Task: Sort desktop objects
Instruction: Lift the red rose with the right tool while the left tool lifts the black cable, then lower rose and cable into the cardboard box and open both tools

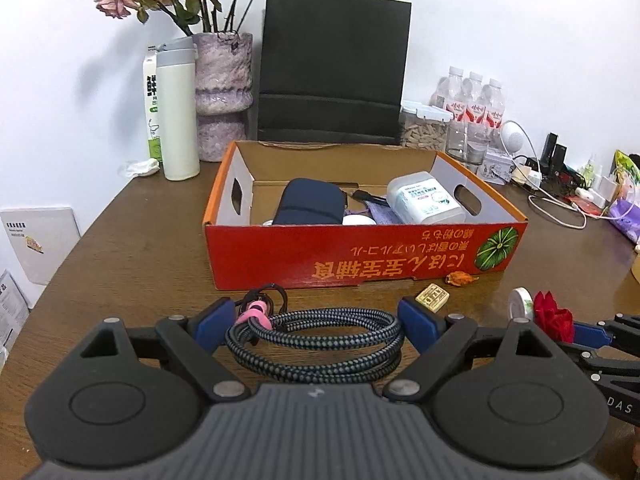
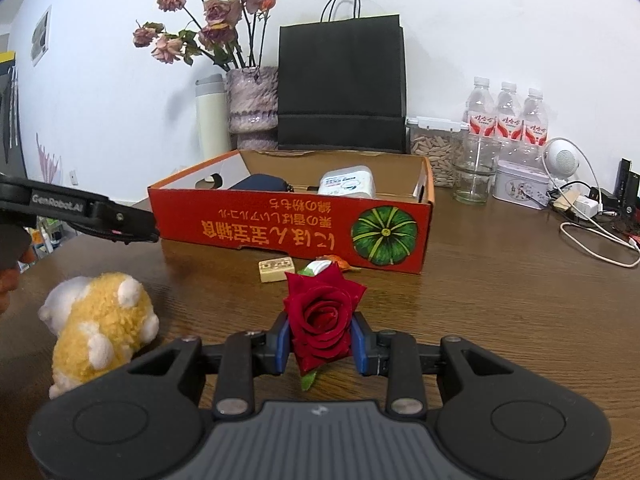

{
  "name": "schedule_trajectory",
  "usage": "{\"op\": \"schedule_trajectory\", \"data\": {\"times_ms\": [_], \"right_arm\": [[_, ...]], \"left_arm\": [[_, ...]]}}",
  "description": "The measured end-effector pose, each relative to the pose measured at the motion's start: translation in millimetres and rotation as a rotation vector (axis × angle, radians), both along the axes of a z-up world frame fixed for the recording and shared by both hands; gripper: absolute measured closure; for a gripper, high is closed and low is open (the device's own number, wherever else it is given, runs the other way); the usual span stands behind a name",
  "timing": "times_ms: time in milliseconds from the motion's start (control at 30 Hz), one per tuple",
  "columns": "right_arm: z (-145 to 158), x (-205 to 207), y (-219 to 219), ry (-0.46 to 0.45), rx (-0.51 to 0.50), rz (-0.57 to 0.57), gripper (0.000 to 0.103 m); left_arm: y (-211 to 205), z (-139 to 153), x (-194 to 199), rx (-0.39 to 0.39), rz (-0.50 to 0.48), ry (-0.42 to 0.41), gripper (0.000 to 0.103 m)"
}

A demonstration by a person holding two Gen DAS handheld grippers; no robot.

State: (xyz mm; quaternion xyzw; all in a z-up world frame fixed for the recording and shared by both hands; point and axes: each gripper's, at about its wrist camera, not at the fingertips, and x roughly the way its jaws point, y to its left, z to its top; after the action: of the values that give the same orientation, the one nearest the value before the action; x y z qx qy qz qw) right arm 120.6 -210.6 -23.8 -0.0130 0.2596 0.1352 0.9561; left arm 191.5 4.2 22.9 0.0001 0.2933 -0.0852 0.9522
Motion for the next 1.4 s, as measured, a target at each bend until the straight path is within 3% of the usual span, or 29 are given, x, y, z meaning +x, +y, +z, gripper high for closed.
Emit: {"op": "schedule_trajectory", "data": {"times_ms": [167,600,833,1033,1233,1400], "right_arm": [[-2,6,14,0.010,-0.015,0.030,0.074],[-5,19,32,0.028,-0.039,0.055,0.074],[22,27,26,-0.050,-0.032,0.053,0.074],[54,50,29,-0.154,-0.062,0.038,0.074],[61,98,34,-0.184,0.005,0.013,0.074],[46,138,41,-0.150,0.017,0.019,0.074]], "left_arm": [[-10,-12,8,0.047,-0.013,0.002,0.013],[-5,-25,18,-0.004,-0.040,0.034,0.013],[-3,10,8,-0.022,-0.053,-0.081,0.013],[-12,49,22,-0.022,-0.055,-0.204,0.013],[-19,56,61,-0.075,-0.020,-0.245,0.013],[-21,47,89,-0.044,-0.003,-0.260,0.013]]}}
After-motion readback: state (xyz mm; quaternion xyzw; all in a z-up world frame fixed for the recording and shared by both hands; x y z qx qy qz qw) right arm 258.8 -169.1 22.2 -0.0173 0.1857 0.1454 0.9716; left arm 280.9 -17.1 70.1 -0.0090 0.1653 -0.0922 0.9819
